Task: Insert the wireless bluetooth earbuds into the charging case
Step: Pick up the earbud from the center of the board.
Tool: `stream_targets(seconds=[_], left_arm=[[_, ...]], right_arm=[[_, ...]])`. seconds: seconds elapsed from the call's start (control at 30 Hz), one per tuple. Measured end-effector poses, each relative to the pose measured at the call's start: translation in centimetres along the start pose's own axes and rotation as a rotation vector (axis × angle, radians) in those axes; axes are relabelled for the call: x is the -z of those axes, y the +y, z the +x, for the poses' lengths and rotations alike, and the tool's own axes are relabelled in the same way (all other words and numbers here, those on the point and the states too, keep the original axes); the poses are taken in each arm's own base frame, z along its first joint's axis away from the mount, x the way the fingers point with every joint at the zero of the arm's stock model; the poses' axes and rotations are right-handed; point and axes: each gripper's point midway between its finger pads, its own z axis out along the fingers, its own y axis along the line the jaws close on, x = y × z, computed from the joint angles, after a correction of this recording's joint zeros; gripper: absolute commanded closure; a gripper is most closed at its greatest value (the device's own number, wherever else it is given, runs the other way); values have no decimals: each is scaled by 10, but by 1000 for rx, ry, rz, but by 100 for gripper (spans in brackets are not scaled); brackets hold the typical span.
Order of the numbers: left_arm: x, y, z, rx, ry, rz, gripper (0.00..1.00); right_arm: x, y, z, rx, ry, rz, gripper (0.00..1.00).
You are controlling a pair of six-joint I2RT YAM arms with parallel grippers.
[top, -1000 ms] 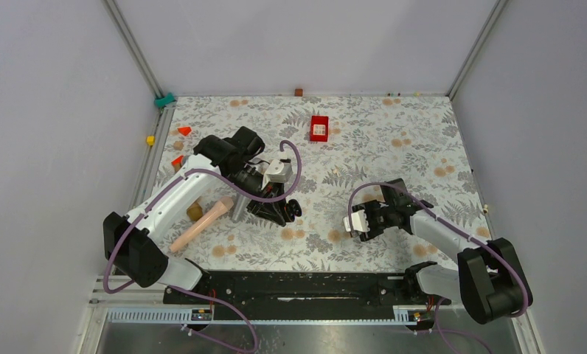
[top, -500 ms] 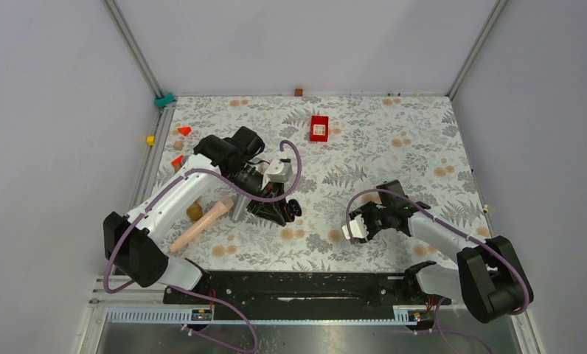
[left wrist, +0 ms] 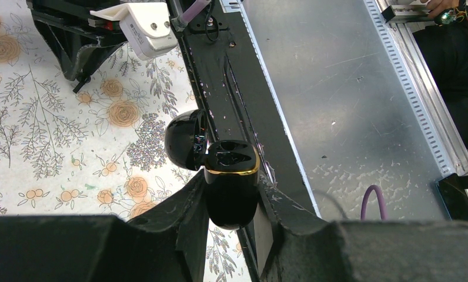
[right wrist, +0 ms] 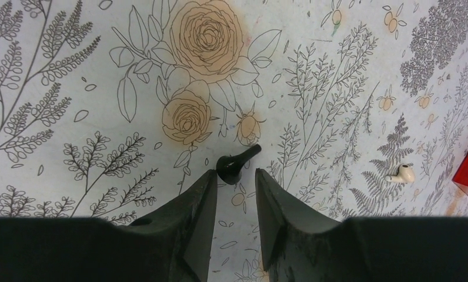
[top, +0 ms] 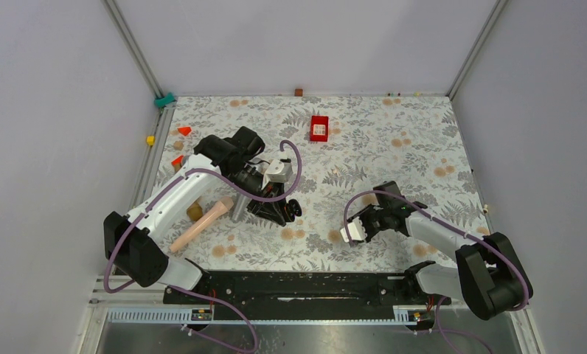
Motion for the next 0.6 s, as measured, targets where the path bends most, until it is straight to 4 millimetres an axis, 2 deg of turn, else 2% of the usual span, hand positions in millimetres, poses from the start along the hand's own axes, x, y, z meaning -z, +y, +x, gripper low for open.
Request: stream_targets(seconds=[0.13,0.4,0.6], left_arm=[[0,0,0,0,0,0,100],[-1,1,1,7,1,3,100],[-1,1,1,8,-2,6,100]], right_arm=[[-1,3,-2,-12,-4,-10,73],[-1,6,-5,-83,-11,-19,84],[4,1,-10,-179,-19,5,85]])
